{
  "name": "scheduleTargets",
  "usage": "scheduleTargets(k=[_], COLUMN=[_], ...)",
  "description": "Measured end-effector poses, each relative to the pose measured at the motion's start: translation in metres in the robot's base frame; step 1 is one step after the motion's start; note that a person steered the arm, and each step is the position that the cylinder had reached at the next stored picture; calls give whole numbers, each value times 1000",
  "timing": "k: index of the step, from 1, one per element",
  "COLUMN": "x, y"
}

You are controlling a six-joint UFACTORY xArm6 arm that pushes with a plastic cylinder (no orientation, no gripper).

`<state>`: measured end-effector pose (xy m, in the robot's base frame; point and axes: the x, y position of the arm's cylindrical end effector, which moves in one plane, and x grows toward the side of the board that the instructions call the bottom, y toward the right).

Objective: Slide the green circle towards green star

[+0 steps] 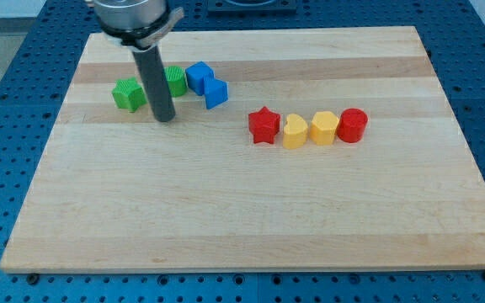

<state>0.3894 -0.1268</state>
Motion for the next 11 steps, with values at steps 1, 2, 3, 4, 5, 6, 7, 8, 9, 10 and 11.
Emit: scheduleTargets(k=[1, 2, 3, 4, 5, 6, 7, 8, 9, 10, 11], x=[-26, -51, -85, -104, -102, -82, -73, -68, -47, -31, -24], y=[25, 45, 43, 19, 5, 19, 18, 21, 21, -4, -24])
